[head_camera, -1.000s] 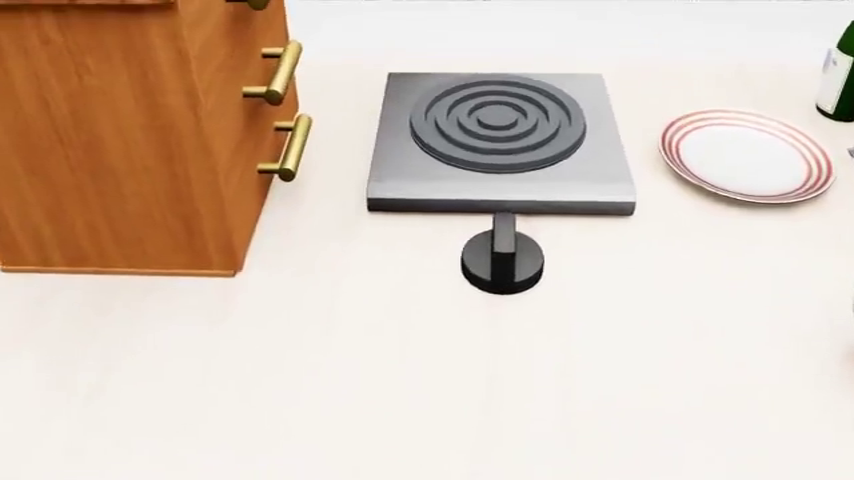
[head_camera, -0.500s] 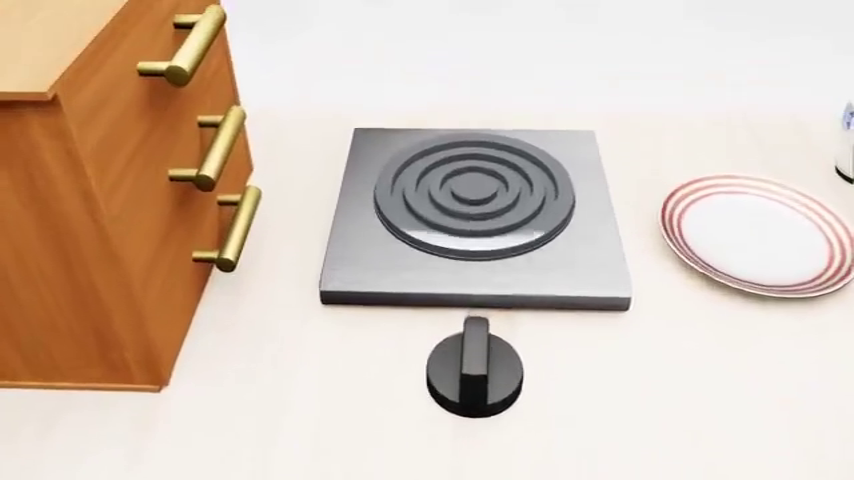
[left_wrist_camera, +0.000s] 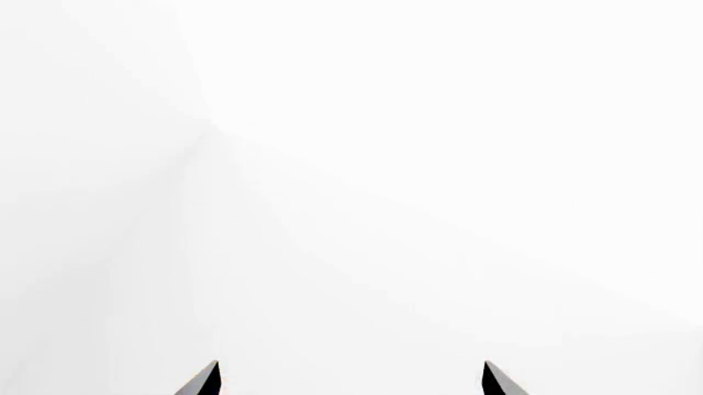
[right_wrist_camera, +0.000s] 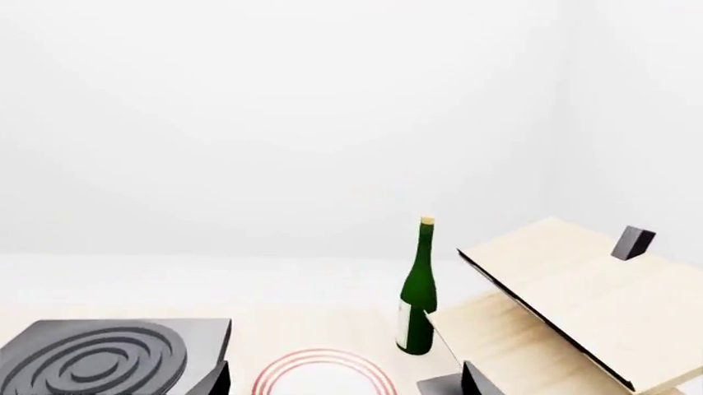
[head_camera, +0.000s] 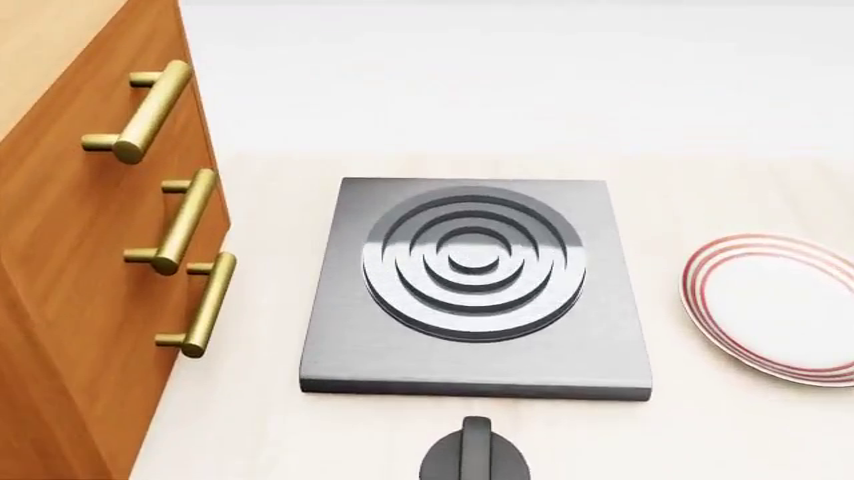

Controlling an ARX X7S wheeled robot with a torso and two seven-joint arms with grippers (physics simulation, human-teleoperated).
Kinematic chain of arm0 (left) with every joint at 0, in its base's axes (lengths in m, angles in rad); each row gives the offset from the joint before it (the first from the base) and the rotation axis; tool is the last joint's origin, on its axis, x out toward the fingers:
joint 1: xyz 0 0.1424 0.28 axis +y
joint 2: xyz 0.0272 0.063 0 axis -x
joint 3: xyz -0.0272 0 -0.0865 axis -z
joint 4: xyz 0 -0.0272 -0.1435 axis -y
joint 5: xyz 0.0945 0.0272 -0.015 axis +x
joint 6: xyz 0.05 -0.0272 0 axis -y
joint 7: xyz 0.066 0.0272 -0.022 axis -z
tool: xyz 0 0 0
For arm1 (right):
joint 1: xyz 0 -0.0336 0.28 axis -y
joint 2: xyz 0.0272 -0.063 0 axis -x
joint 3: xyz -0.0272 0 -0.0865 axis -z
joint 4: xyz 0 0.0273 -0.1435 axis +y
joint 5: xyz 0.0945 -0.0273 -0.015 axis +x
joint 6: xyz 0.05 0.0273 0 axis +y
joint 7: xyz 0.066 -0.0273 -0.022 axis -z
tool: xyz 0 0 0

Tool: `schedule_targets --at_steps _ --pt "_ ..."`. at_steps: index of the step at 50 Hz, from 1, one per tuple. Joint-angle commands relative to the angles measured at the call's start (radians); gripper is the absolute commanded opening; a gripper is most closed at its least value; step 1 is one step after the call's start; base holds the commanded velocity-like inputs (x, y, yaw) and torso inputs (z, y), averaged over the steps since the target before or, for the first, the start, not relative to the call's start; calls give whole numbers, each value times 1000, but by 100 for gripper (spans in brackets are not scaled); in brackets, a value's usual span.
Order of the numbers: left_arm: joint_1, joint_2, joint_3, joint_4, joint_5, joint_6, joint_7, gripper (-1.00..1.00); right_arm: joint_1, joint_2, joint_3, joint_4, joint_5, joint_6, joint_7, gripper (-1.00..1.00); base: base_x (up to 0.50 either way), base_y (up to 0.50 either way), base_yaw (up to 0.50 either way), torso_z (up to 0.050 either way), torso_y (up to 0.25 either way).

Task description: Put the bowl on the stove.

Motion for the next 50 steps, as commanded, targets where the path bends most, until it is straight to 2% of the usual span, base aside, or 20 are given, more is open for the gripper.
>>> schedule_targets --at_steps 1,16,23,24,26,32,41,50 --pt "2 -2 3 0 2 5 -1 100 -9 1 -3 -3 -5 -8 -3 100 500 0 0 0 0" --pt "5 -4 9 -1 2 10 -2 100 -3 20 -31 5 3 2 10 100 433 0 0 0 0" --pt "5 -4 18 1 0 10 -3 100 -16 186 -52 31 25 75 -3 100 0 0 0 0 0" --pt "4 -4 19 2 0 10 -4 100 8 246 -53 75 63 125 15 100 0 0 0 0 0" --pt "5 -5 21 2 1 10 -3 100 28 293 -48 110 109 167 16 100 0 0 0 0 0" --pt "4 -8 20 -1 -2 11 -6 100 14 418 -28 201 182 245 -70 100 0 0 0 0 0" --pt "6 -9 24 -1 0 14 -6 100 -62 394 -22 272 122 228 -163 100 0 0 0 0 0" --pt "13 -4 38 -6 11 19 0 100 -106 341 -65 346 67 224 -147 100 0 0 0 0 0"
